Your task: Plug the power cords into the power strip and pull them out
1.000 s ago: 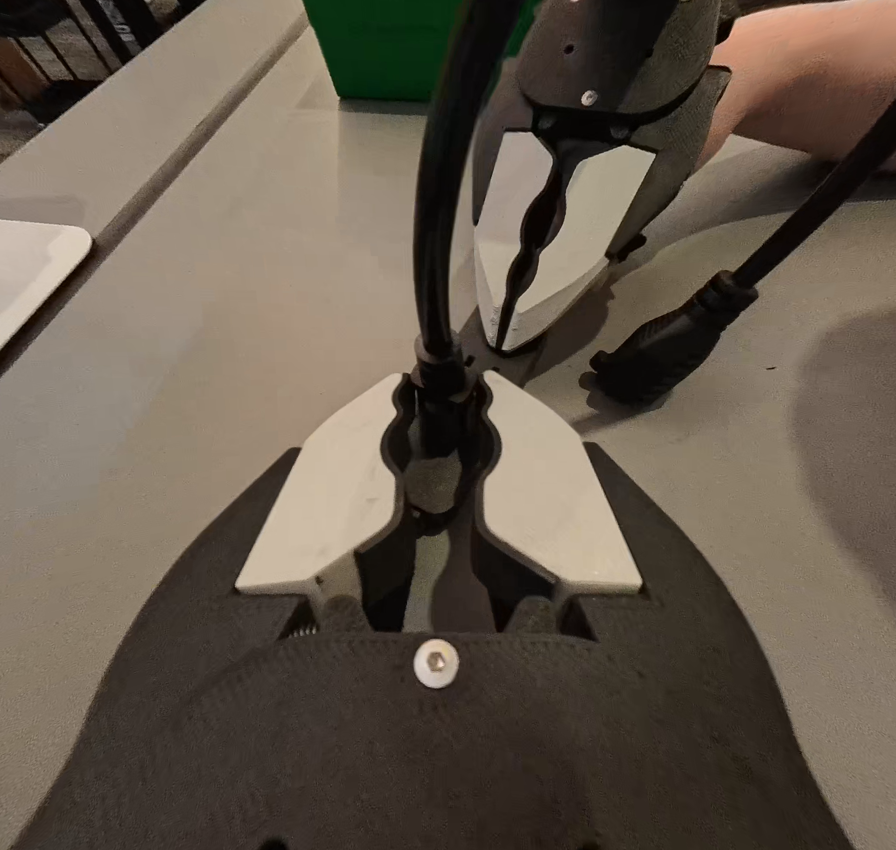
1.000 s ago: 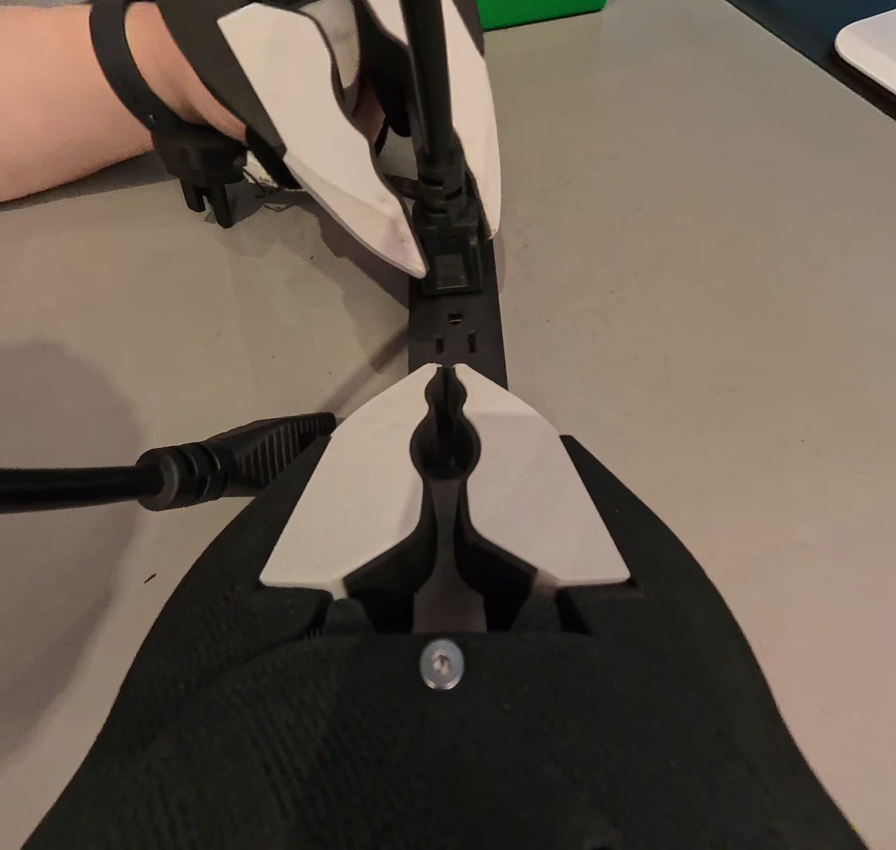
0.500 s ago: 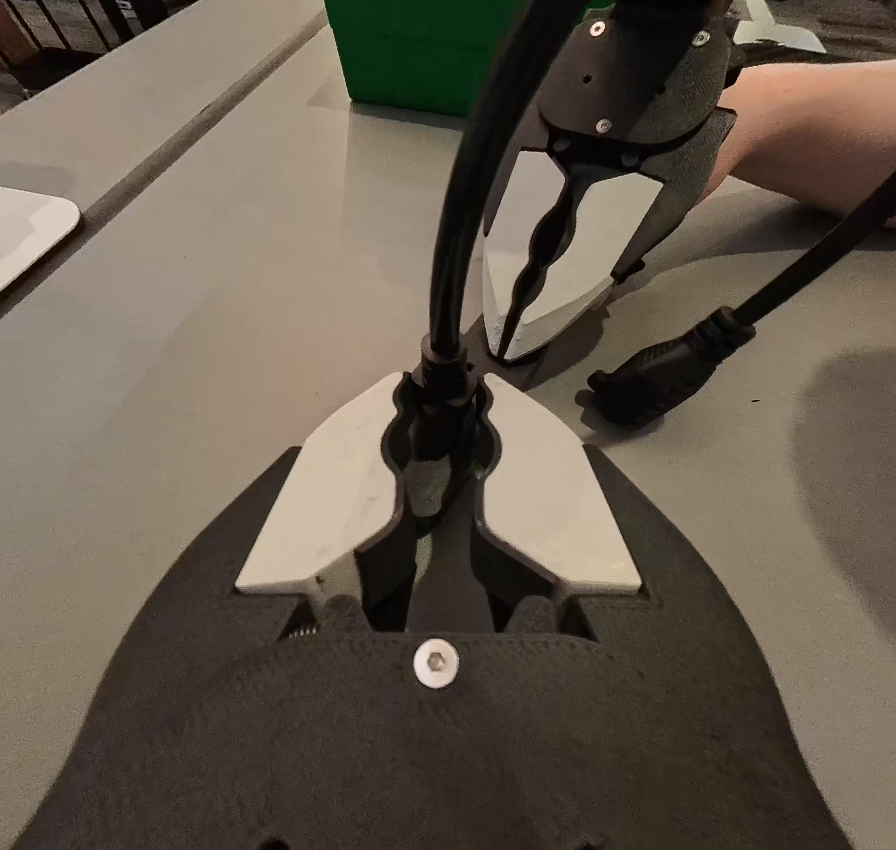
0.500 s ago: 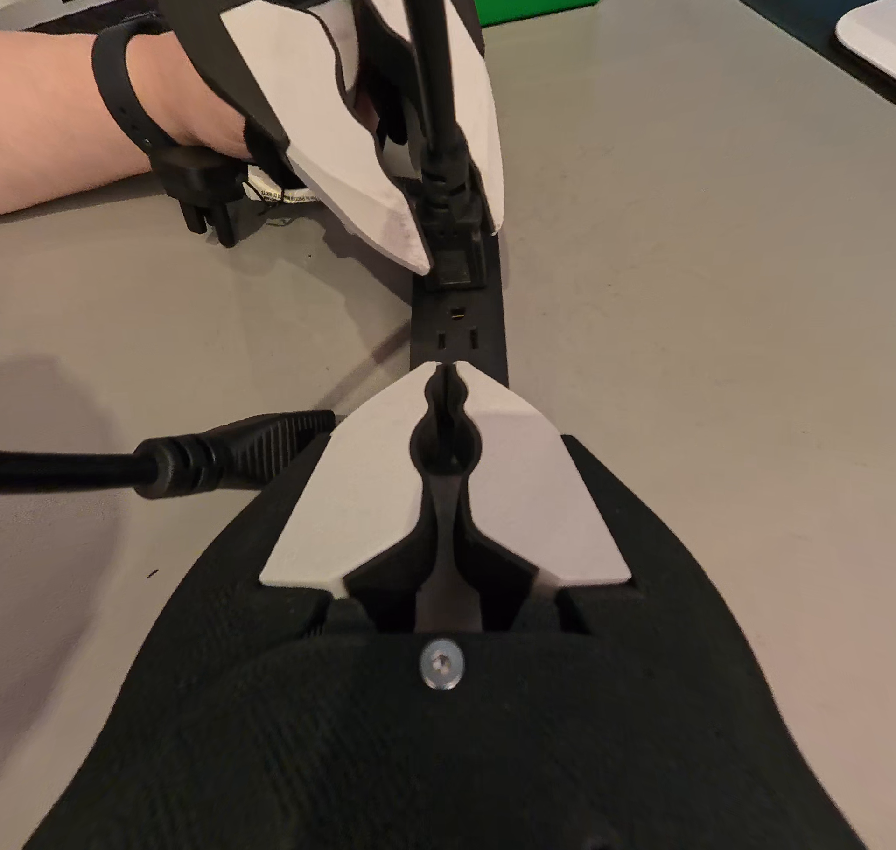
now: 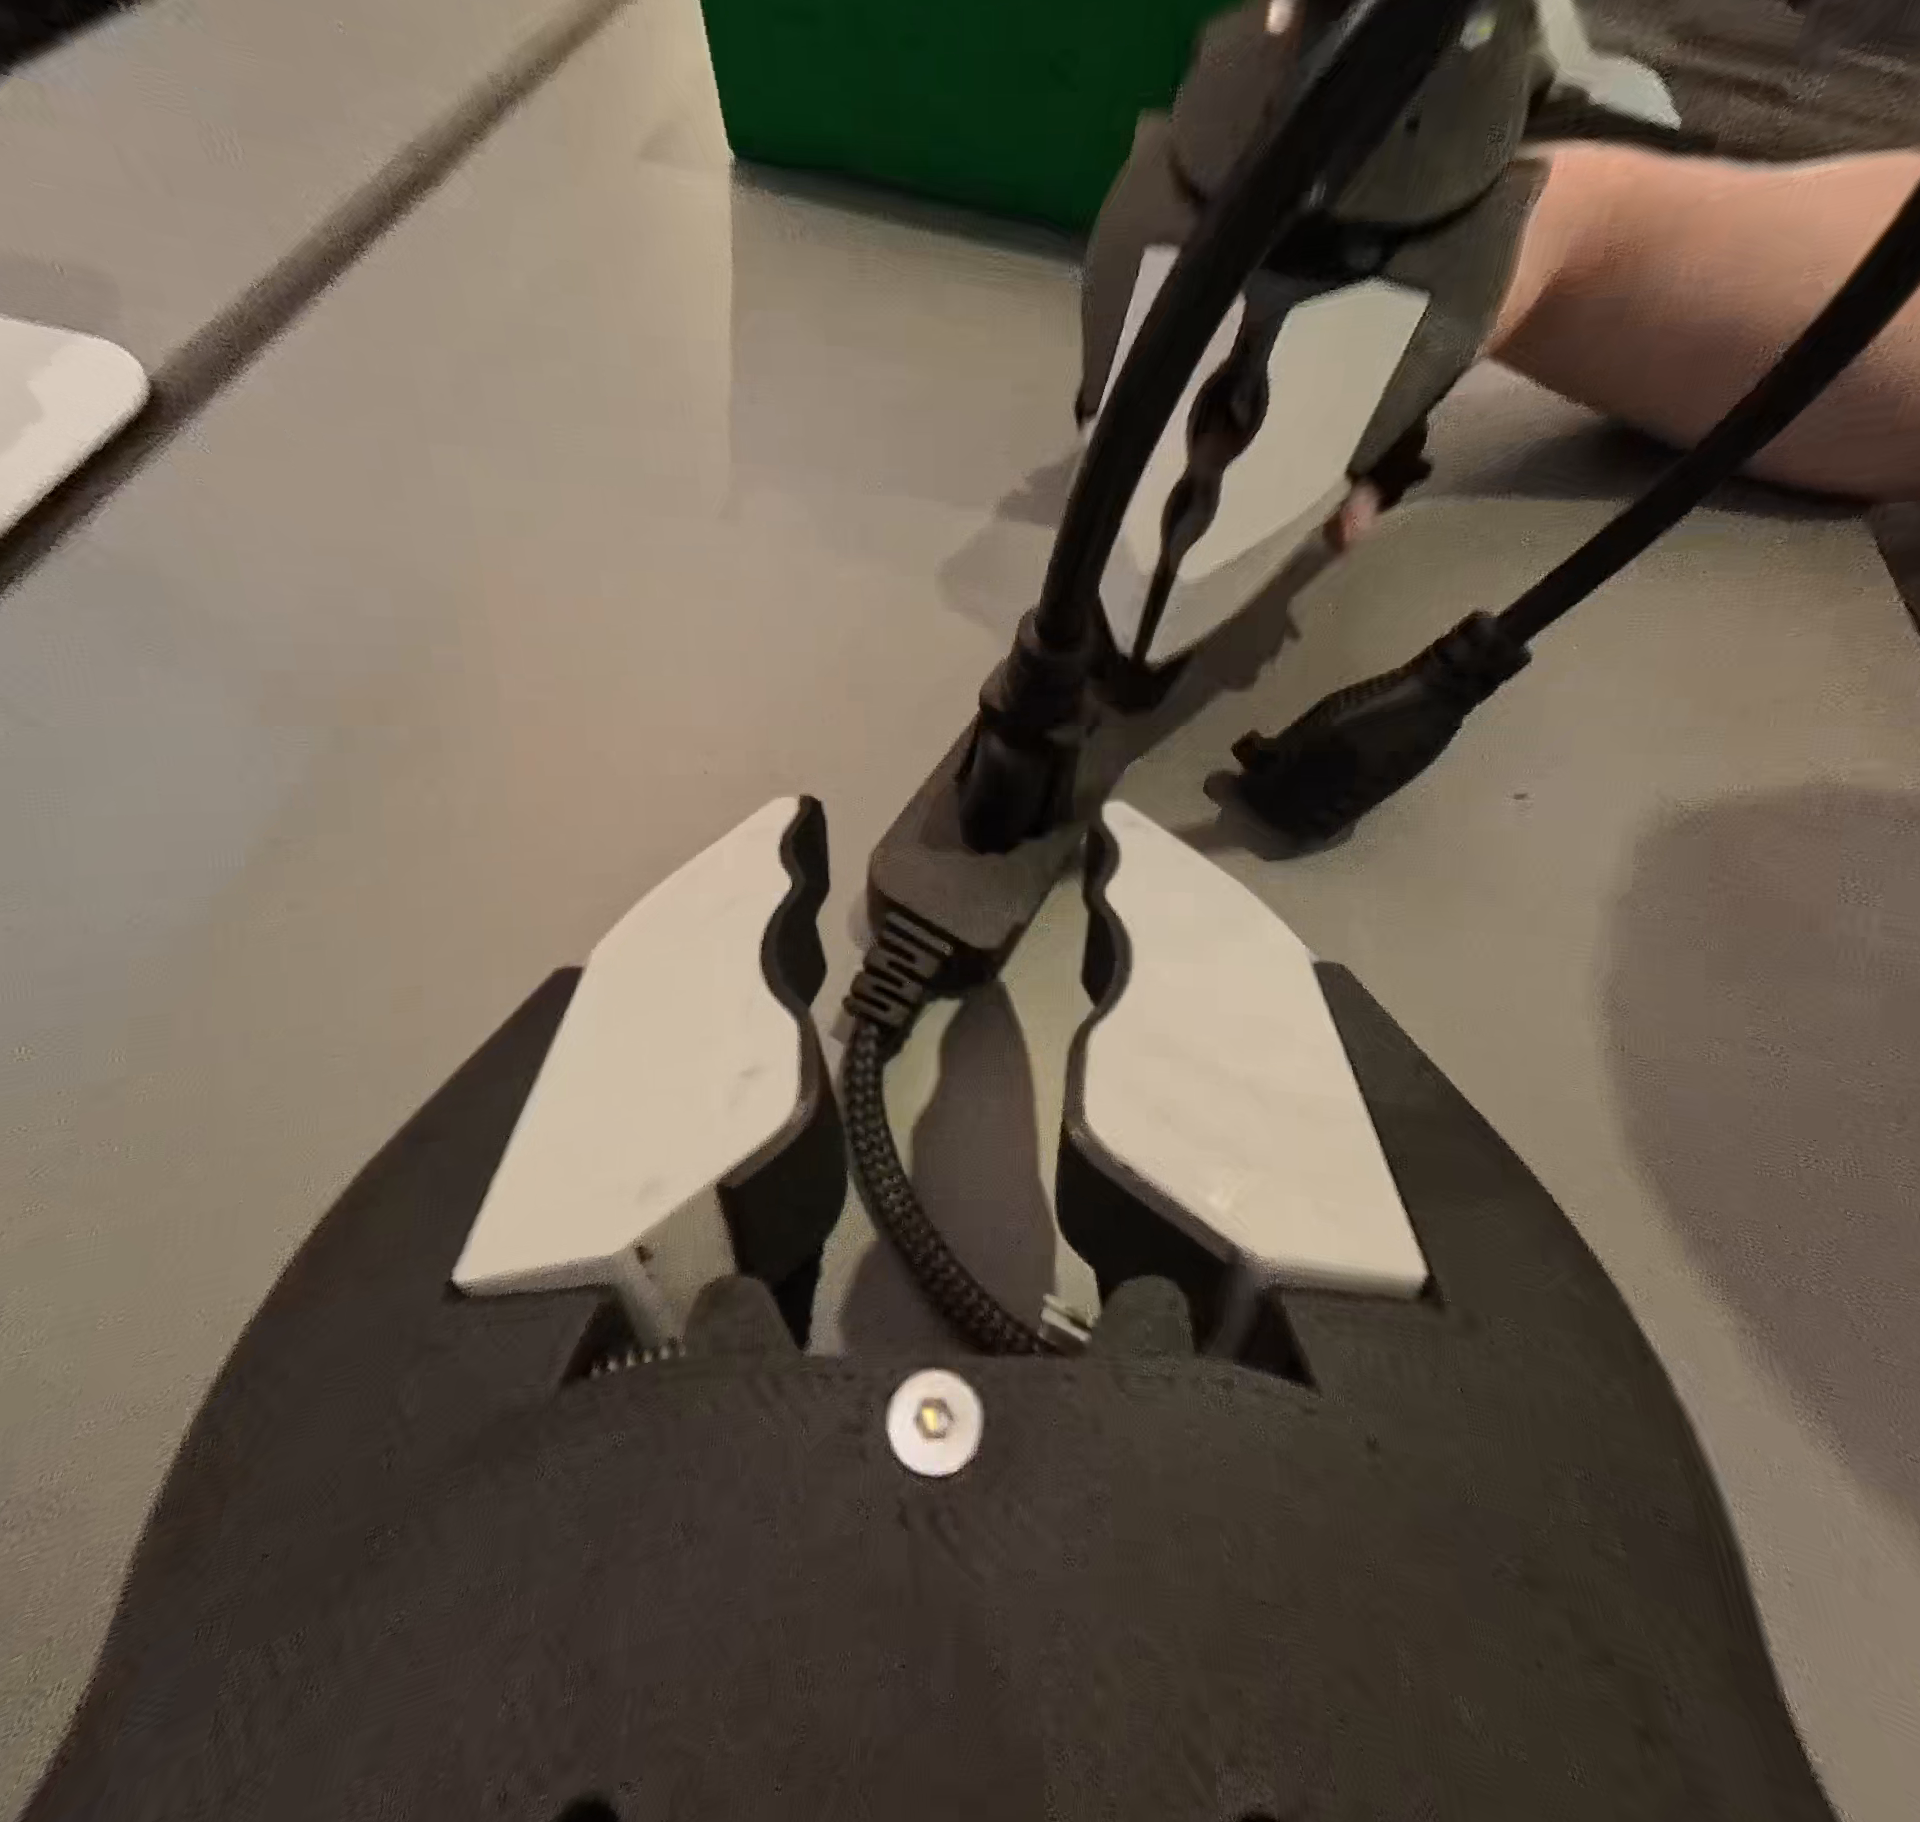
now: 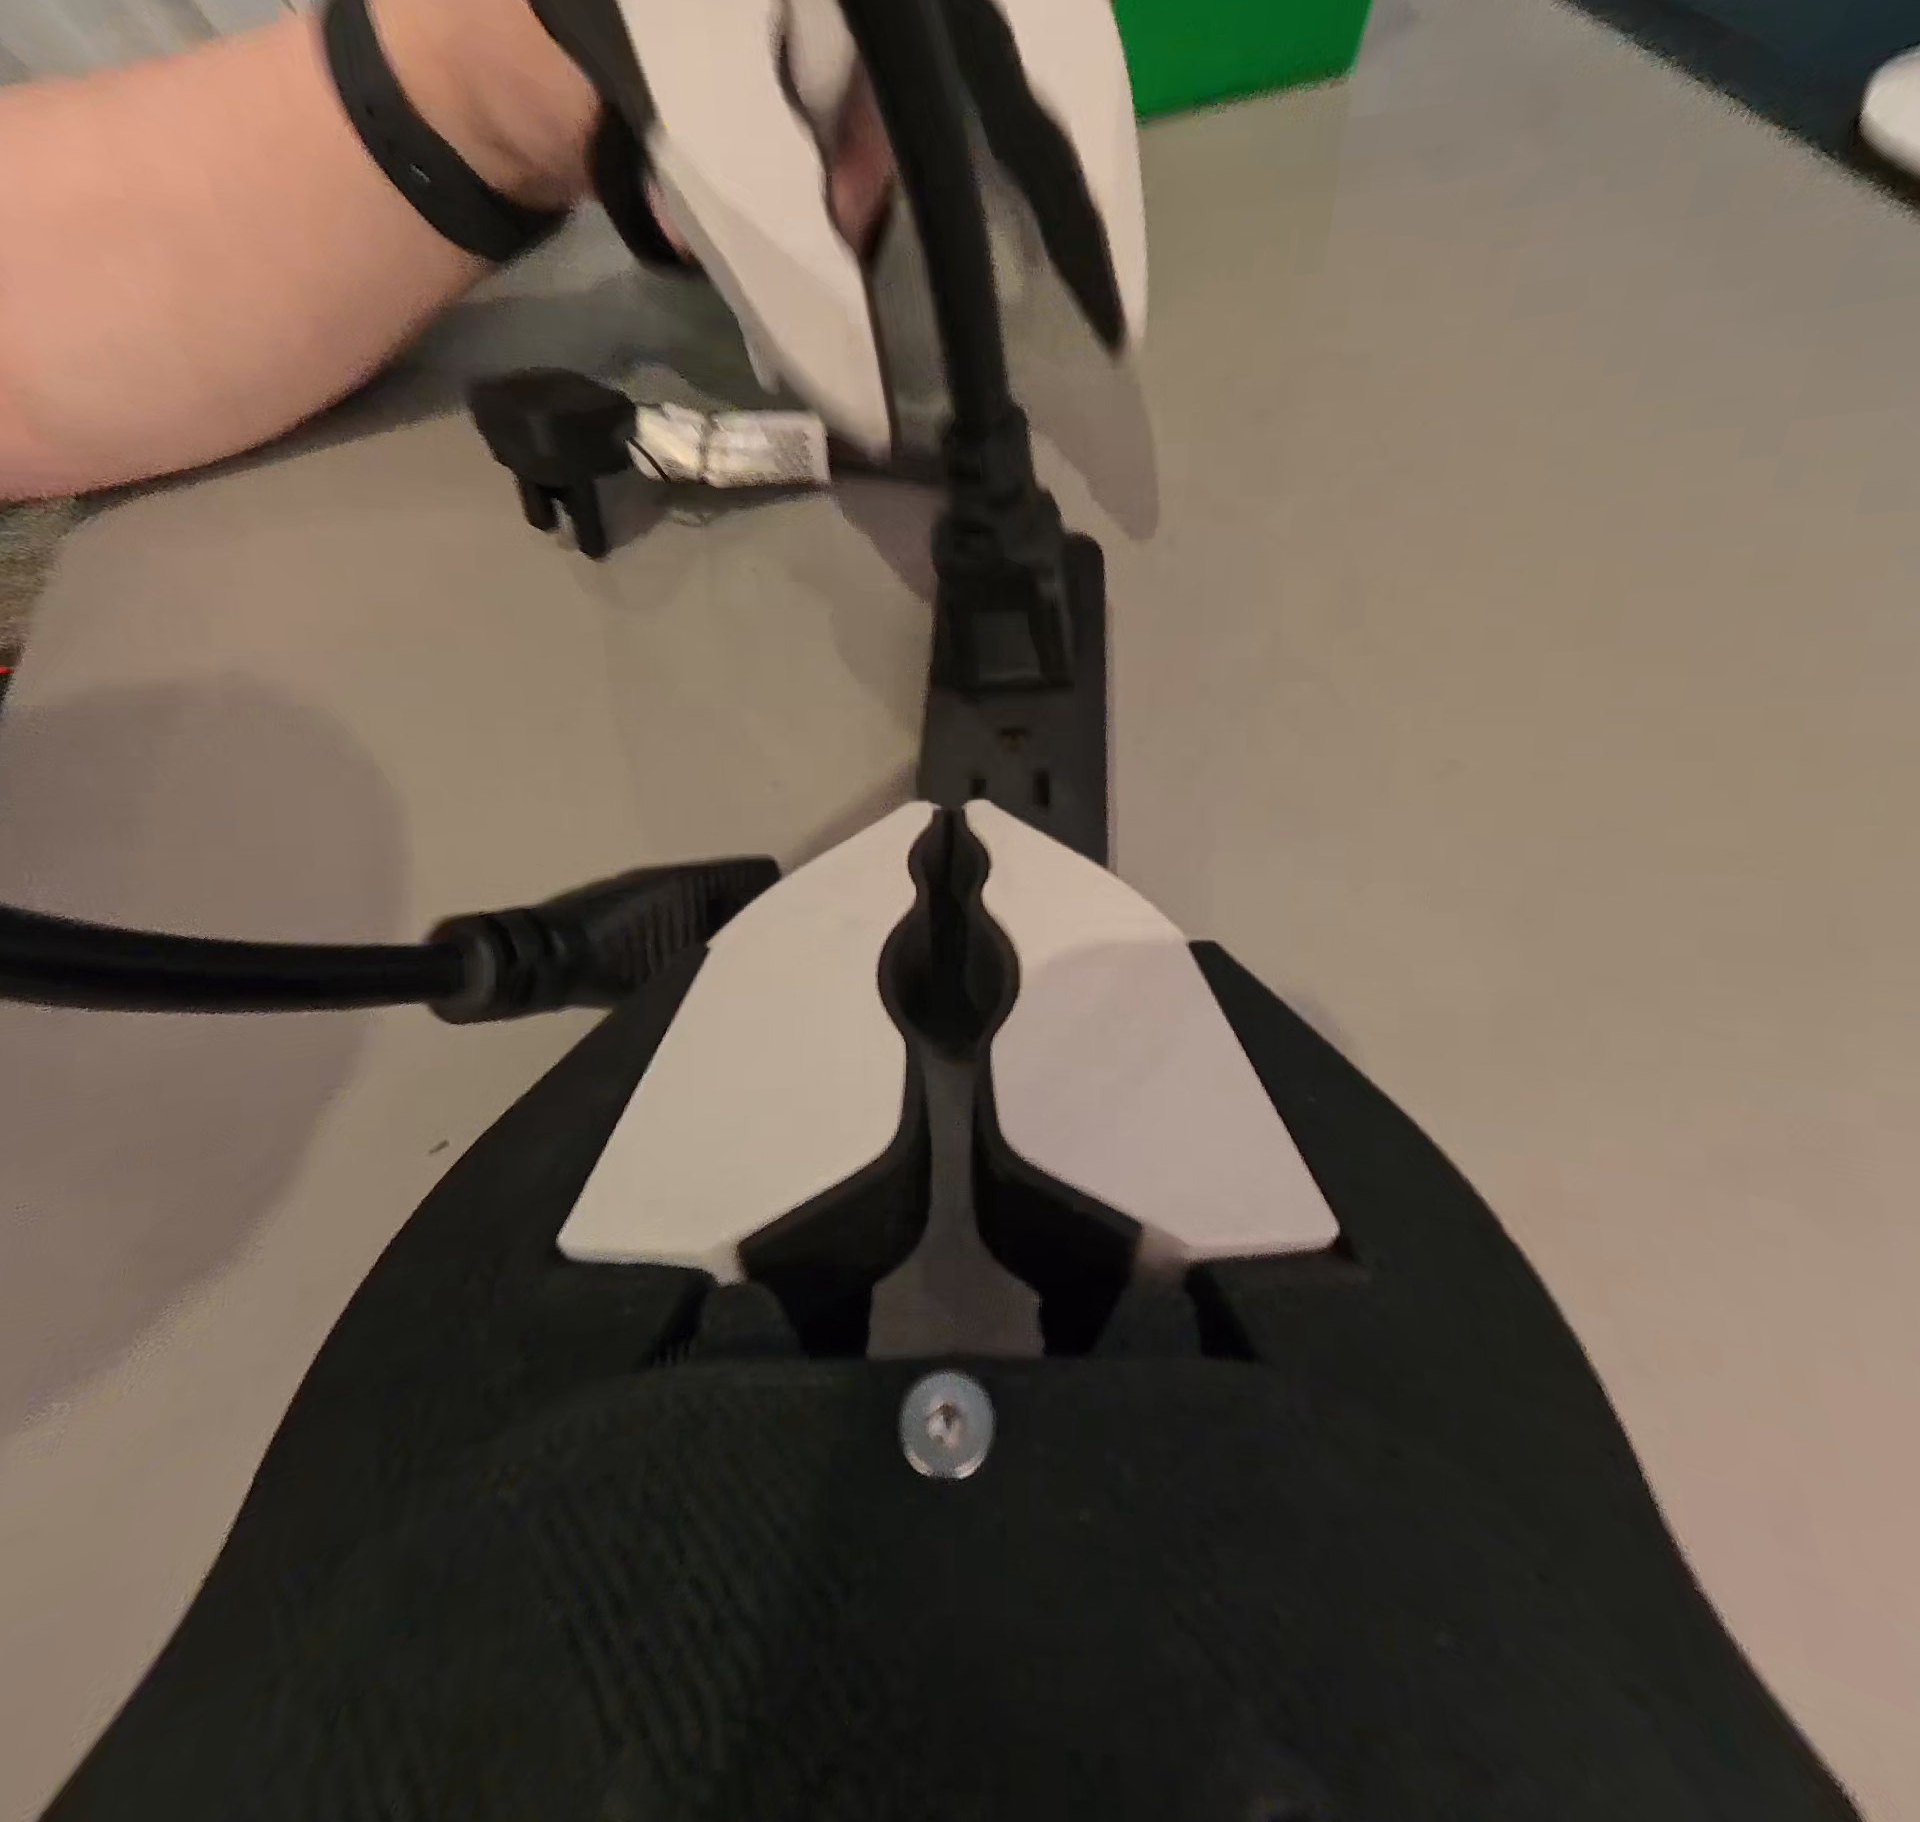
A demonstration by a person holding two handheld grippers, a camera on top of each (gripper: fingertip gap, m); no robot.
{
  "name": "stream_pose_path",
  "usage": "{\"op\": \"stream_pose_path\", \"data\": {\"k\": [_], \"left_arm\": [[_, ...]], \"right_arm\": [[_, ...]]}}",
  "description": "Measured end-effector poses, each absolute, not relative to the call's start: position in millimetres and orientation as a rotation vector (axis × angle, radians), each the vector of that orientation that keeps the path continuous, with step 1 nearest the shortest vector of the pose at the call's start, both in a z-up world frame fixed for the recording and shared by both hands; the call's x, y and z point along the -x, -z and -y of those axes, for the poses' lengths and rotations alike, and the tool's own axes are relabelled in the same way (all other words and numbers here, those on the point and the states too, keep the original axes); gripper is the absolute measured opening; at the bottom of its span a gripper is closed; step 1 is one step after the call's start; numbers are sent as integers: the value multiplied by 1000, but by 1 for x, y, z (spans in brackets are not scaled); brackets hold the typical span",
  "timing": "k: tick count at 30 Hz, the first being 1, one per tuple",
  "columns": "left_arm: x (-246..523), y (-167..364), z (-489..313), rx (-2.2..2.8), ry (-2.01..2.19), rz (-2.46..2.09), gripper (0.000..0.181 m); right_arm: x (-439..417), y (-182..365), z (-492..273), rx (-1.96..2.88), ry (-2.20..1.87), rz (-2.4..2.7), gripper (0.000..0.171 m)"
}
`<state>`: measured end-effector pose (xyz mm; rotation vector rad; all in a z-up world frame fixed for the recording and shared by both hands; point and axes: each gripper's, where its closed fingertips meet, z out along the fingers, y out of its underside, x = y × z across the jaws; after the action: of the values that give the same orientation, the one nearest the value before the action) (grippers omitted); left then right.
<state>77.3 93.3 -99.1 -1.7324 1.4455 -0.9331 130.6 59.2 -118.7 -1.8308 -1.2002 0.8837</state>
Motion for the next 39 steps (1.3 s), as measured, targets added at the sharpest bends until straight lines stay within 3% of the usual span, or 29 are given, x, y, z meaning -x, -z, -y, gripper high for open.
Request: {"op": "stream_pose_path", "data": {"k": [3,4,7,8,9,12,14,21,23,26,39], "left_arm": [[-86,120,-81,1757,935,-1587,45],[-90,120,-84,1718,922,-1587,44],[-96,117,-86,1671,975,-1612,33],[-95,123,-85,1697,989,-1635,32],[-95,128,-83,1719,1009,-1653,32],[-101,128,-81,1693,1067,-1646,31],[-103,129,-83,1675,1035,-1666,25],[-106,131,-82,1609,959,-1690,28],[-109,130,-82,1629,961,-1670,32],[-113,120,-79,1586,1032,-1634,22],[-121,127,-86,1587,865,-1620,25]], "right_arm": [[-122,97,-73,1679,-759,1192,4],[-120,100,-78,1707,-727,1170,66],[-117,119,-88,1780,-611,1185,64],[-112,113,-88,1724,-614,1180,48],[-106,107,-87,1675,-630,1174,45],[-96,113,-83,1700,-616,1235,50],[-94,119,-84,1704,-596,1247,41],[-97,104,-86,1719,-909,1082,26],[-101,105,-87,1700,-813,1141,27],[-105,104,-89,1634,-685,1161,27],[-110,104,-95,1641,-698,1096,26]]}}
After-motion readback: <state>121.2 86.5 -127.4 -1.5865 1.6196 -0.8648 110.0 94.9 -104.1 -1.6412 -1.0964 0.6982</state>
